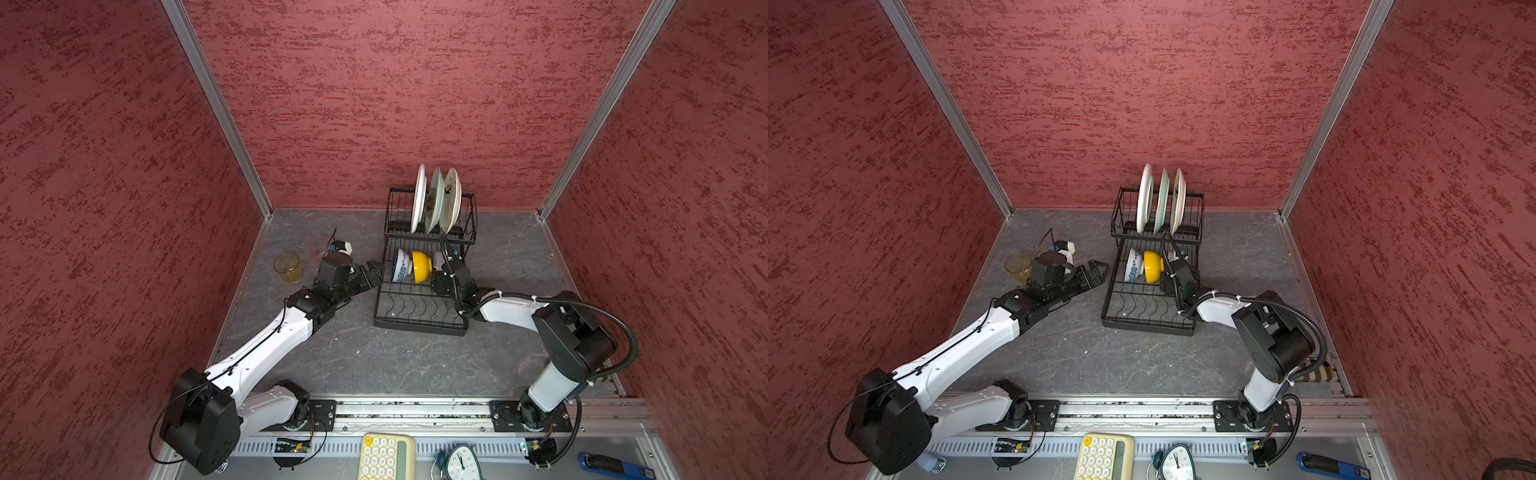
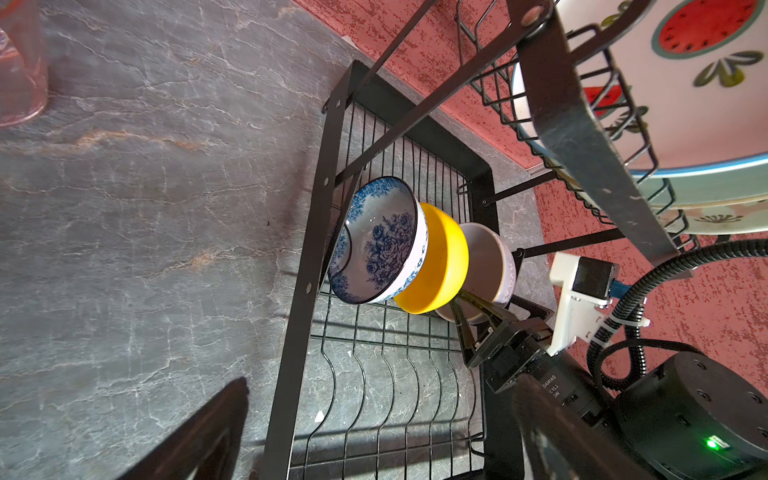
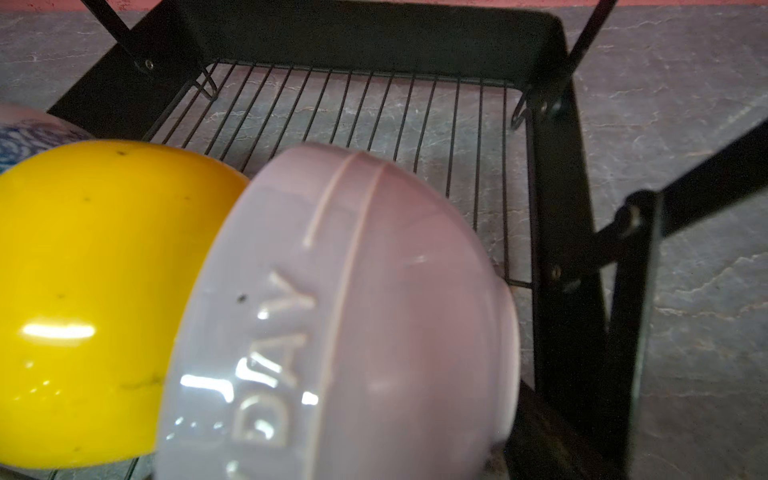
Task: Unload the mixed dishes from the dish rack
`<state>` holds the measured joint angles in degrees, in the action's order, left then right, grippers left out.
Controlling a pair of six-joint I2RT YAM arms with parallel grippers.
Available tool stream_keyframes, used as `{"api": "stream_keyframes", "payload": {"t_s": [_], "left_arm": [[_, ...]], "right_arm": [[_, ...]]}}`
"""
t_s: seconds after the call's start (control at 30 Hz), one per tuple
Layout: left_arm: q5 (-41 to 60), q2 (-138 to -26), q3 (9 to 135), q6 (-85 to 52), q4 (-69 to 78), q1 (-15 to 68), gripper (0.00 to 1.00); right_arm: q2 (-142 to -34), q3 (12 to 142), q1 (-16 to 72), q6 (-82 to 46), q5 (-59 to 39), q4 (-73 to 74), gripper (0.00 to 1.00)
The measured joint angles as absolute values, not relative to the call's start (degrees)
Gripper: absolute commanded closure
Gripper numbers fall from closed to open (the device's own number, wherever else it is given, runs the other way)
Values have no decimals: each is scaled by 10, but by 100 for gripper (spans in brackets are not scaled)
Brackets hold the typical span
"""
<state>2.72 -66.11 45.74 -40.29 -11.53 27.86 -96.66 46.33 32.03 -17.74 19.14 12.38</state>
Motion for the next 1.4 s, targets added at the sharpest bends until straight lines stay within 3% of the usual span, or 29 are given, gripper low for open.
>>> {"api": "stream_keyframes", "payload": {"t_s": [0.87, 1.4], "left_arm": [[27, -661, 457, -403, -115, 279, 0], [27, -661, 457, -403, -115, 278, 1]], "right_arm": [[-957, 460, 328, -136, 224, 143, 27], [-957, 465, 371, -90, 350, 148, 31]]}}
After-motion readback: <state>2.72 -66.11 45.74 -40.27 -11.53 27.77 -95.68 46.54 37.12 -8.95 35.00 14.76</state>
